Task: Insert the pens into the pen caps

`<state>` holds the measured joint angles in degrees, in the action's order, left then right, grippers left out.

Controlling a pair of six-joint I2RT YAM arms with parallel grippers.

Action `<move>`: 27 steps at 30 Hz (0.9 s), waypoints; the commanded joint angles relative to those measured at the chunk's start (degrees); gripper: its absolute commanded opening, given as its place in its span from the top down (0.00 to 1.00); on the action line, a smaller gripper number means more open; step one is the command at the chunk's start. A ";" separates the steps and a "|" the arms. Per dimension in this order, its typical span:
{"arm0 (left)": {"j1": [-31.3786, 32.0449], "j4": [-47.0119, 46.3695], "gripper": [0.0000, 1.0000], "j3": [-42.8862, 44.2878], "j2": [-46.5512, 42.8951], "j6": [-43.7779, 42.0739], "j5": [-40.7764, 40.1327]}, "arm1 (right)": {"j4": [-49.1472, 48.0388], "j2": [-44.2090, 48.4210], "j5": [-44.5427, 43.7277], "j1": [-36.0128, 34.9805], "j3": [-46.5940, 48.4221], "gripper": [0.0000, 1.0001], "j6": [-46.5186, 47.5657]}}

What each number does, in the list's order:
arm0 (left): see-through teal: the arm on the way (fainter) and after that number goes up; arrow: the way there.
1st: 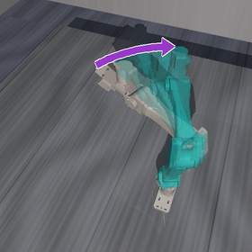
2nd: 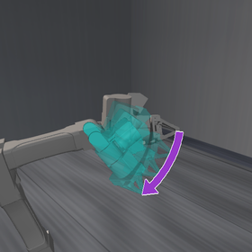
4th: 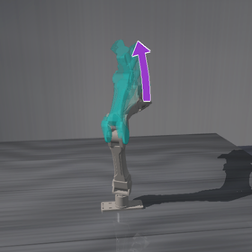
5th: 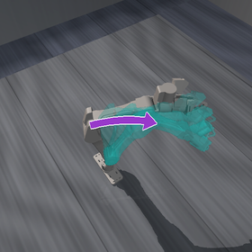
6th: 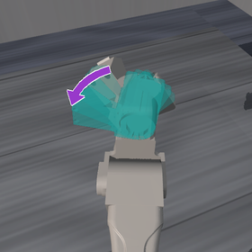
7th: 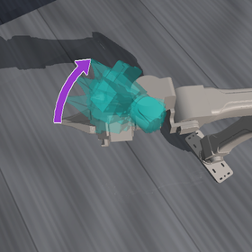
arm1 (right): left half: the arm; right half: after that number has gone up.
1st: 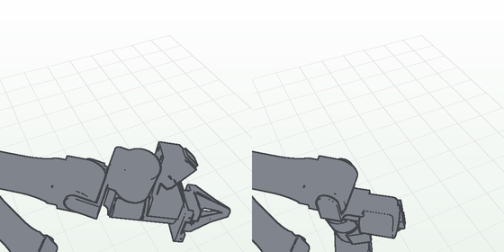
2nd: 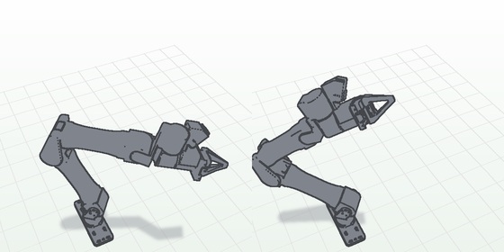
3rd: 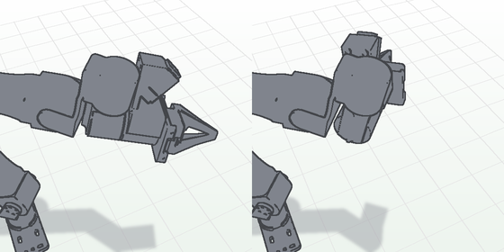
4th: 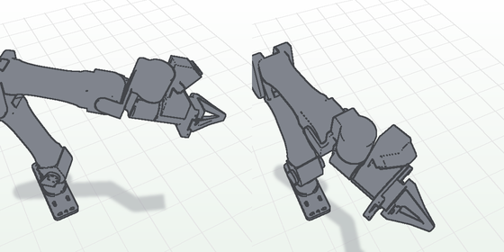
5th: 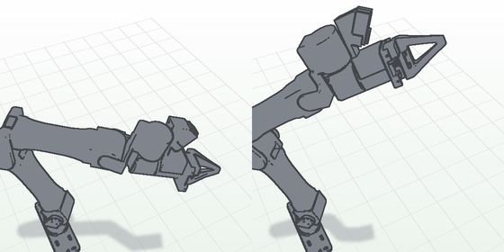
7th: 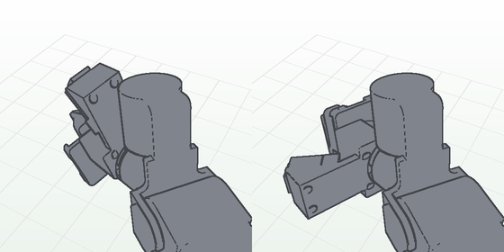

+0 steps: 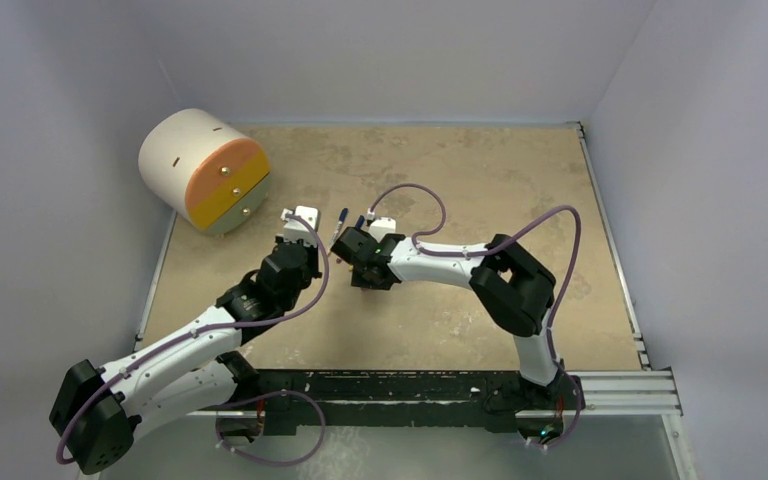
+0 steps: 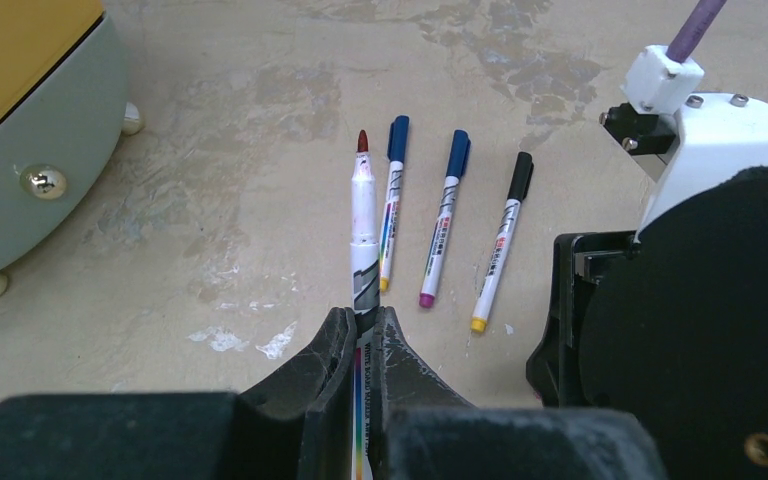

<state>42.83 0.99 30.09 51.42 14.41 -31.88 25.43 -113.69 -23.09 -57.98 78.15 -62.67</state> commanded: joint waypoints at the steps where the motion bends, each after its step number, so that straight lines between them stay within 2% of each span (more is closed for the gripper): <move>1: -0.07 -2.29 1.00 0.51 -1.04 0.52 0.59 | 2.47 -1.35 -2.05 0.41 2.03 0.57 -0.24; 5: 0.03 -2.31 1.00 0.54 -1.00 0.61 0.70 | 1.91 -0.61 -2.62 0.35 1.56 0.59 0.21; 9: -0.06 -2.52 1.00 0.69 -0.60 0.68 1.02 | 1.90 -0.08 -2.92 -0.77 1.59 0.51 0.29; 13: -0.03 -2.67 1.00 0.85 -0.49 0.66 1.44 | 2.62 -0.60 -2.74 -1.63 1.80 0.51 -0.48; 21: 0.00 -2.27 1.00 0.76 -1.42 0.71 1.56 | 3.74 -1.08 -2.78 -2.31 2.18 0.69 -1.59; 23: -0.03 -2.23 1.00 0.77 -1.40 0.79 1.71 | 3.90 -1.07 -2.92 -2.33 2.11 0.70 -1.74; 25: -0.07 -2.16 1.00 0.72 -1.53 0.87 1.74 | 4.02 -1.05 -2.92 -2.32 1.88 0.77 -1.89; 27: 0.01 -1.93 1.00 0.75 -1.68 0.88 1.82 | 3.93 -0.86 -2.97 -2.38 1.52 0.79 -1.92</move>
<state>42.83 1.02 30.09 50.96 14.44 -30.41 27.31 -114.17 -24.53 -60.01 78.83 -63.07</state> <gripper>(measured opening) 0.032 0.234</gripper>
